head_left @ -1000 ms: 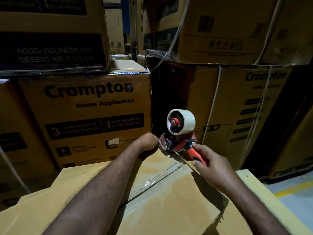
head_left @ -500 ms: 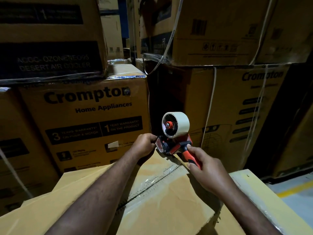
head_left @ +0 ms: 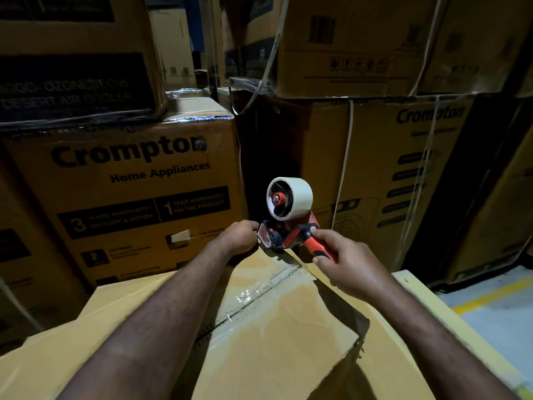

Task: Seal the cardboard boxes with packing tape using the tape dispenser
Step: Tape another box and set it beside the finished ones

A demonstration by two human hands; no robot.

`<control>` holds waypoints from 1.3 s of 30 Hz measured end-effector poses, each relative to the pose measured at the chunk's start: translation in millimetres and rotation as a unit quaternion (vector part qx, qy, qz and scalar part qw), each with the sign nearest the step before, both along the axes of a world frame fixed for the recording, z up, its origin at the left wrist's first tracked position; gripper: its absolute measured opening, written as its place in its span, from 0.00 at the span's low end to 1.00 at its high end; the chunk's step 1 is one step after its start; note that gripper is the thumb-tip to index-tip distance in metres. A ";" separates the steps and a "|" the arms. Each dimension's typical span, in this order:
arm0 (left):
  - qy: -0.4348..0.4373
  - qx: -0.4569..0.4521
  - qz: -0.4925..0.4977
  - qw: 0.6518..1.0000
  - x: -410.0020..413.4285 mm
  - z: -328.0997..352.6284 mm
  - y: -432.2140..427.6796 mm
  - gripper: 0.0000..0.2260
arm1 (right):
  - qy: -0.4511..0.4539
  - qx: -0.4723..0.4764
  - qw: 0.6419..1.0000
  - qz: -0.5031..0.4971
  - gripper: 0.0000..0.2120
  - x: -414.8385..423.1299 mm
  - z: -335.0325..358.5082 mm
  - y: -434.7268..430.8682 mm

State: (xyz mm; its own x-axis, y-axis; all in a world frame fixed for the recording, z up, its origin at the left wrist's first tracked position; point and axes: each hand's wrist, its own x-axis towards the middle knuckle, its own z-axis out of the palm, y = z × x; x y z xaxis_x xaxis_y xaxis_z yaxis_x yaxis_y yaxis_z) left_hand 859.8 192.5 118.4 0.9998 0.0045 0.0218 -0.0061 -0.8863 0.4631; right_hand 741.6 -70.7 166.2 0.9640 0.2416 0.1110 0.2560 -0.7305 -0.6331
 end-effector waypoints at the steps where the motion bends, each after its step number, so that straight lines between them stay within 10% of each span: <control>1: -0.001 -0.006 0.000 1.000 0.3 -0.2 1.8 0.09 | 0.002 -0.002 1.000 0.002 0.28 -1.3 0.8 -2.3; 19: -0.049 0.053 0.013 0.997 -16.3 2.2 -0.1 0.13 | 0.037 -0.021 0.999 -0.005 0.27 -55.5 7.0 -66.2; 24: -0.179 0.111 0.046 0.976 -34.3 10.2 -37.7 0.09 | 0.037 -0.020 0.999 0.010 0.27 -57.1 10.8 -63.2; 30: 0.022 0.132 -0.088 0.987 -42.1 10.1 -59.9 0.19 | 0.031 -0.023 0.999 0.021 0.27 -53.7 11.4 -60.6; 39: 0.057 0.150 -0.071 0.984 -33.4 3.0 -64.6 0.21 | 0.043 -0.021 0.998 0.030 0.28 -55.6 9.2 -74.5</control>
State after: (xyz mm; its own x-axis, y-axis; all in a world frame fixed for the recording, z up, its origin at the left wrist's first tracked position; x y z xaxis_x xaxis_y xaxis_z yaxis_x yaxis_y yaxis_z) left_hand 826.4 127.9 121.4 0.9860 -0.1248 -0.1108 -0.1029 -0.9773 0.1851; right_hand 686.0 -145.1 175.5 0.9531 0.3024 0.0162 0.2459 -0.7415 -0.6243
